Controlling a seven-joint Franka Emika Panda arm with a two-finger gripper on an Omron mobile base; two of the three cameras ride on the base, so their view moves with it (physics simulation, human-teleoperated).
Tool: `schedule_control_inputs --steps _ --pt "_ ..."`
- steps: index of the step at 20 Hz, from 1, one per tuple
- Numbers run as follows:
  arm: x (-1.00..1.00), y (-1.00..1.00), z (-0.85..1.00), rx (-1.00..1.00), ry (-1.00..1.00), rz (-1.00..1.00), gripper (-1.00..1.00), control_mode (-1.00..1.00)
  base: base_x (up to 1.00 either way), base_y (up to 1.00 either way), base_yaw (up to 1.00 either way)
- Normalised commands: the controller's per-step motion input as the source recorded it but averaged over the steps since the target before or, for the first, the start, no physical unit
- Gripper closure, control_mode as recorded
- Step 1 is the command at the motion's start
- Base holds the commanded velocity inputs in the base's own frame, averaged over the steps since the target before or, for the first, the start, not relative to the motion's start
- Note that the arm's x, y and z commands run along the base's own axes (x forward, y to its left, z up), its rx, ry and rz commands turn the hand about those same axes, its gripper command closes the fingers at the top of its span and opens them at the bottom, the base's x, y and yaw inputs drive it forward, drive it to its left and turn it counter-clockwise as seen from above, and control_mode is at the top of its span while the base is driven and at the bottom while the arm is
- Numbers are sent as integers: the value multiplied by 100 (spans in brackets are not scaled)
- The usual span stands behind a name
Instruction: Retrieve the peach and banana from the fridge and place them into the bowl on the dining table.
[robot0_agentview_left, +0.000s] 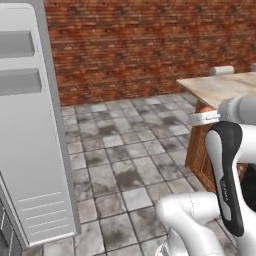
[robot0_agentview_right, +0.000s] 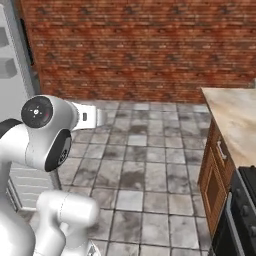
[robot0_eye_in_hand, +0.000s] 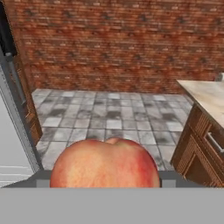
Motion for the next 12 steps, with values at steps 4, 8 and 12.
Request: schedule_control_inputs --steps 4,8,12 --pt "0 0 0 0 0 0 100 100 100 -9 19" --pt "0 0 0 0 0 0 100 100 90 -43 17" --pt "0 0 0 0 0 0 100 100 82 -69 15"
